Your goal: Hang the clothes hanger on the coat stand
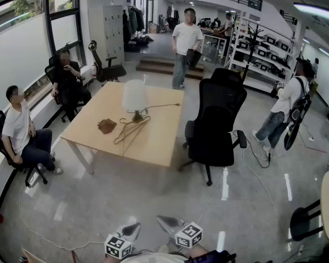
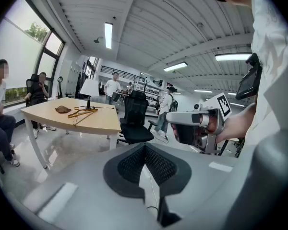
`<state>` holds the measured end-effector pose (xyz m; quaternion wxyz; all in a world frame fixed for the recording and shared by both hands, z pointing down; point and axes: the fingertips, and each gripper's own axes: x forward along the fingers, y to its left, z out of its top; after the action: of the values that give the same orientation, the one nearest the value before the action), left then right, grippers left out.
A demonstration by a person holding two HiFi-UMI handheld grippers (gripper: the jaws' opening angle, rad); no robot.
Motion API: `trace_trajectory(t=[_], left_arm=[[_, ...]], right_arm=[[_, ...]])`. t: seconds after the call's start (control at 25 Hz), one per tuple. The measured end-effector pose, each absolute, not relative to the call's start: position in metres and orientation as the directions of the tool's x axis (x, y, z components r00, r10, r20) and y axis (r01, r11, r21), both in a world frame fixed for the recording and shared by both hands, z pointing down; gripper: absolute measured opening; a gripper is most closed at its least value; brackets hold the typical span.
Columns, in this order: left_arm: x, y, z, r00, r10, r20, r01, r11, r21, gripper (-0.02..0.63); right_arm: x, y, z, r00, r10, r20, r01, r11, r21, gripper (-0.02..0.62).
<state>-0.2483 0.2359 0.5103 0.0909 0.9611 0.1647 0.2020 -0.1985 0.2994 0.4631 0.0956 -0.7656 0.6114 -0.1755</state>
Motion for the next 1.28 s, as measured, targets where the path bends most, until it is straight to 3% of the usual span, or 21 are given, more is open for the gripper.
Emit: trace_trajectory(t=[0.44, 1.28], left_arm=[[-0.212, 0.286, 0.514, 0.847, 0.402, 0.349, 0.348, -0.914, 0.207, 0.002], [-0.156, 0.297, 0.512, 0.85, 0.379, 0.367, 0.337, -0.925, 0.173, 0.002]], right_arm=[[-0.165, 0.36, 0.454, 0.32, -0.945, 0.065, -0.877, -0.322, -0.357, 0.015], [-0.116, 0.389, 0.476, 0.358, -0.927, 0.11, -0.839, -0.371, -0.398, 0.015]])
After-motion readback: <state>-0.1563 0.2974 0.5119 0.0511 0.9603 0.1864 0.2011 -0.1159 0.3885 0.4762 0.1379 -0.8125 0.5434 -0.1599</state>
